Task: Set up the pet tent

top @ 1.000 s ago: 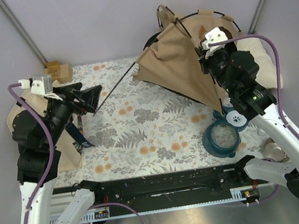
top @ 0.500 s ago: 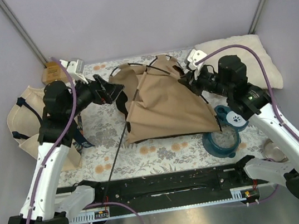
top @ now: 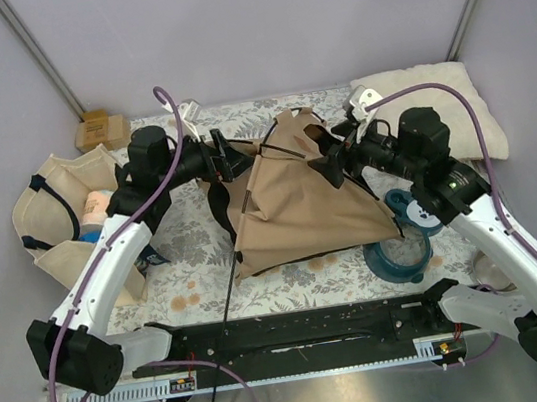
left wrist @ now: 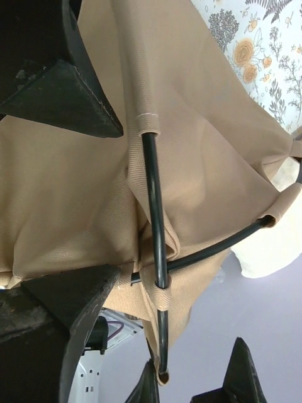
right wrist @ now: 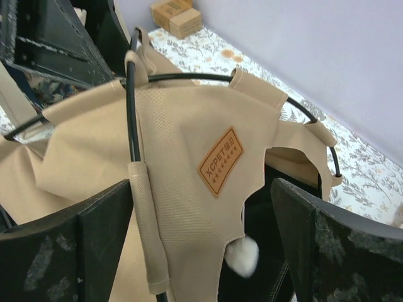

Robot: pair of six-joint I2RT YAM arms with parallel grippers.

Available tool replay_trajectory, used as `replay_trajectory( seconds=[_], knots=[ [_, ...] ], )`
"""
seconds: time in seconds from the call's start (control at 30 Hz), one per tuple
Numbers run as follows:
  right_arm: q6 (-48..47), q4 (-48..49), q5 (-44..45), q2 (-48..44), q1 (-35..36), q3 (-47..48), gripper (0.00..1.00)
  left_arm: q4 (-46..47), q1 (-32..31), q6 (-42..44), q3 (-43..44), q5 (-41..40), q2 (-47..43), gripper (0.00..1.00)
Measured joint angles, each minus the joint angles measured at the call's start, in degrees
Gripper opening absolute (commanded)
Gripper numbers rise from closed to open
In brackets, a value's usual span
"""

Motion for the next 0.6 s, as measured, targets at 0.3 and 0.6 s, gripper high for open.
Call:
replay_trajectory(
  seconds=[0.3, 0.6],
  knots=[
    [4.2, 0.9, -0.1, -1.1, 0.0, 0.6, 0.93, -7.0, -0.3, 3.3, 0.6, -6.4, -6.0, 0.85],
    [6.1, 0.3, -1.6, 1.5, 0.0, 1.1, 0.93, -7.0, -0.4, 5.8, -0.3, -4.7, -15.0, 0.83]
  ],
)
